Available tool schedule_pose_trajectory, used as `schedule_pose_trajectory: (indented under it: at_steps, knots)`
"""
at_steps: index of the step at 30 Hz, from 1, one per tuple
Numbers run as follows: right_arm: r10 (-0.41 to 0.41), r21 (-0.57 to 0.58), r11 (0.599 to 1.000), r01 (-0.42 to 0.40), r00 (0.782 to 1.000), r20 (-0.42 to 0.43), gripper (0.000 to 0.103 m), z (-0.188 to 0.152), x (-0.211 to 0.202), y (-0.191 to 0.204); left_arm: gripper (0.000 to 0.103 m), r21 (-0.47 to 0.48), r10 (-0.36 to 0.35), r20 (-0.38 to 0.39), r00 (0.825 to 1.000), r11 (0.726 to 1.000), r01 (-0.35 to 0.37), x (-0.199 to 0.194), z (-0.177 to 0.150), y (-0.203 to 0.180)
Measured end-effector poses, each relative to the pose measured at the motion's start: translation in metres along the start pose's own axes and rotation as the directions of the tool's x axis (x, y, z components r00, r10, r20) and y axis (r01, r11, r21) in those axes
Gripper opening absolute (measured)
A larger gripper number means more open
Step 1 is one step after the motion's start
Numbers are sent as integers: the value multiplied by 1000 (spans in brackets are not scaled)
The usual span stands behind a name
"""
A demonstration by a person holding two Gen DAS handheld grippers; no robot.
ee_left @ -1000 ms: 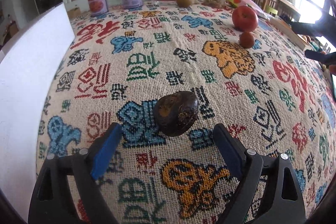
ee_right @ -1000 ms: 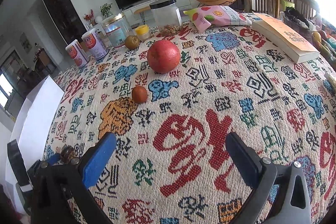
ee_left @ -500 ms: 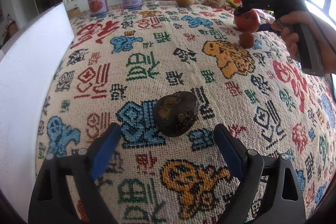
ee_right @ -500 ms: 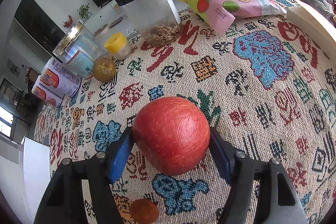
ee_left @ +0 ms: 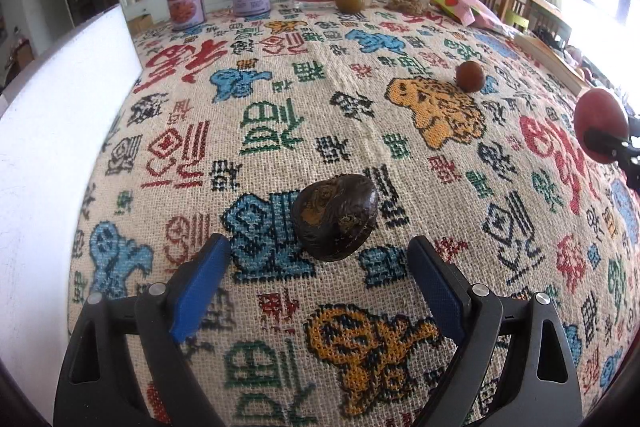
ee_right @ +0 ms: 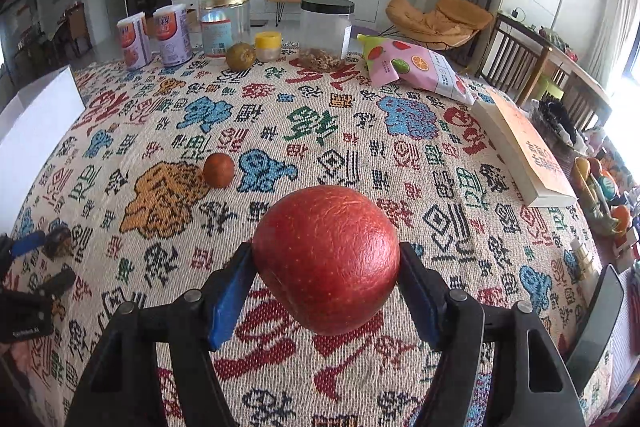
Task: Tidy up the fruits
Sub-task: 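Lower the red apple onto the table and open the right tool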
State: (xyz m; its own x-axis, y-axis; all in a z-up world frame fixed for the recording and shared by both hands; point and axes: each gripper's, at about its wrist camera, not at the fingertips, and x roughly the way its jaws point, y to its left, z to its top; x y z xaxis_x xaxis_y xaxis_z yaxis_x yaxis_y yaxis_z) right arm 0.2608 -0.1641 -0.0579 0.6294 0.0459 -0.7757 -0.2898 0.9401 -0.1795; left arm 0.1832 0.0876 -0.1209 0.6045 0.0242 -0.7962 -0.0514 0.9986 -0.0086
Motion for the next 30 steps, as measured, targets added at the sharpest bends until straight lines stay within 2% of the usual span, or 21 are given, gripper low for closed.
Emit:
schedule_pose_trajectory:
  at_steps: [3,5,7,11,16,20,25,30]
  knots:
    - [-76,-148,986,81,996,36,70,-42,-13,41,92,0,1,0,1000,1000,-1,0,0,0]
    - [-97,-211,972,105,994,49,70,-62,-11,64,92,0,0,0,1000,1000,0,0,0,0]
    - [-151,-249,952,177,981,120,70,-75,-18,82,92,0,0,1,1000,1000,0,0,0,0]
    - [-131,-258,952,166,981,146,72,-80,-29,92,92,0,0,0,1000,1000,0,0,0,0]
    - [-51,-185,980,77,989,140,81,-81,-36,88,92,1,1,0,1000,1000,-1,0,0,0]
    - [78,-62,996,-70,987,139,88,-83,-43,69,92,0,0,0,1000,1000,0,0,0,0]
    - [242,53,967,-249,964,110,91,-95,-43,51,92,0,0,0,1000,1000,0,0,0,1]
    - [299,132,940,-314,947,116,91,-106,-48,40,92,0,0,0,1000,1000,0,0,0,0]
